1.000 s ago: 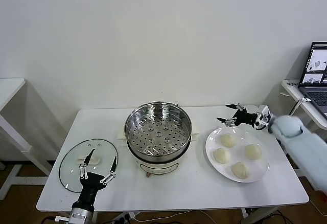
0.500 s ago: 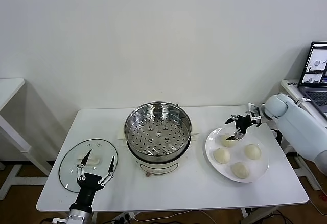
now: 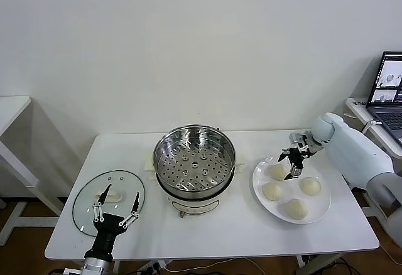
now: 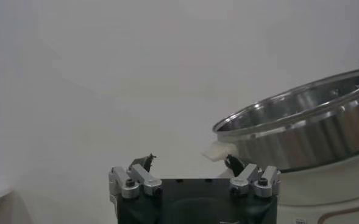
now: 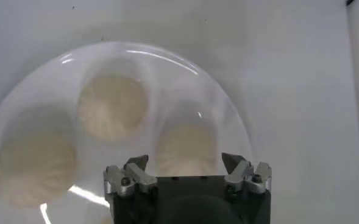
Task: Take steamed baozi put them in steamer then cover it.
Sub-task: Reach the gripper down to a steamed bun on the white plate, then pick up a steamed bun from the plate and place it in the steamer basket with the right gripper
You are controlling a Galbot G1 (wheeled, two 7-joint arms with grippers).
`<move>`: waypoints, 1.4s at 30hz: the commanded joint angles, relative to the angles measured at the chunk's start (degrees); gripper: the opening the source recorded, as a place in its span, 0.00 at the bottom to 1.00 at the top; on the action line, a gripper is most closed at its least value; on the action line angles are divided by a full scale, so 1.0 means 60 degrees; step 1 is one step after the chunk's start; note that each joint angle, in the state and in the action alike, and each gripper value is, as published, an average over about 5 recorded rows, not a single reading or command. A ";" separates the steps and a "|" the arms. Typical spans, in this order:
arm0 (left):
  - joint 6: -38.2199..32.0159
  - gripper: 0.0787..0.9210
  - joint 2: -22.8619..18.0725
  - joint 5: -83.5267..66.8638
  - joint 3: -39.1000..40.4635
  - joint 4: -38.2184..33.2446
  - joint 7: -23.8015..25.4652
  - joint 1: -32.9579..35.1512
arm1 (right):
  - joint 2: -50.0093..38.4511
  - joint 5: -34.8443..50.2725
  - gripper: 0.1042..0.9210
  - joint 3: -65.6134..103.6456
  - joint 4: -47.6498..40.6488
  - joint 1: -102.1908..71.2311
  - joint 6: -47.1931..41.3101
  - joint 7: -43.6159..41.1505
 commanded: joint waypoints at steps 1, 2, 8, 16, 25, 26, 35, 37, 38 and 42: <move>0.0013 0.88 -0.0002 -0.0009 -0.0042 0.0016 -0.0024 -0.0001 | 0.0307 -0.0531 0.88 -0.0152 -0.0368 0.0120 0.0099 0.0034; 0.0012 0.88 -0.0003 -0.0011 -0.0047 0.0017 -0.0028 -0.0003 | 0.0332 -0.0534 0.88 -0.0150 -0.0394 0.0115 0.0106 0.0066; 0.0011 0.88 -0.0016 -0.0009 -0.0067 0.0050 -0.0047 -0.0029 | 0.0459 -0.0498 0.78 -0.0218 -0.0534 0.0117 0.0149 0.0308; 0.0025 0.88 -0.0016 -0.0012 -0.0067 0.0049 -0.0068 -0.0061 | 0.0244 -0.0239 0.73 -0.0451 -0.0098 0.0221 0.0223 0.0334; 0.0142 0.88 0.0022 -0.0014 0.0031 -0.0123 -0.0122 -0.0076 | -0.0955 0.0991 0.70 -0.2140 0.2415 0.2275 0.1124 -0.0028; 0.0153 0.88 0.0026 -0.0014 0.0047 -0.0138 -0.0131 -0.0076 | -0.1019 0.1102 0.71 -0.2366 0.2711 0.2637 0.1427 -0.0093; 0.0026 0.88 0.0045 -0.0008 0.0113 -0.0172 -0.0175 -0.0033 | -0.0026 0.1670 0.73 -0.3769 0.4077 0.5389 0.3414 -0.0418; 0.0012 0.88 0.0053 -0.0009 0.0118 -0.0172 -0.0190 -0.0034 | 0.0432 0.1627 0.73 -0.3851 0.4216 0.5670 0.3811 -0.0338; 0.0006 0.88 0.0056 -0.0011 0.0120 -0.0172 -0.0197 -0.0037 | 0.0660 0.1577 0.73 -0.3899 0.4276 0.5768 0.4007 -0.0283; -0.0025 0.88 0.0055 -0.0014 0.0143 -0.0189 -0.0217 -0.0052 | 0.1546 0.1235 0.72 -0.4037 0.4460 0.5948 0.4569 -0.0115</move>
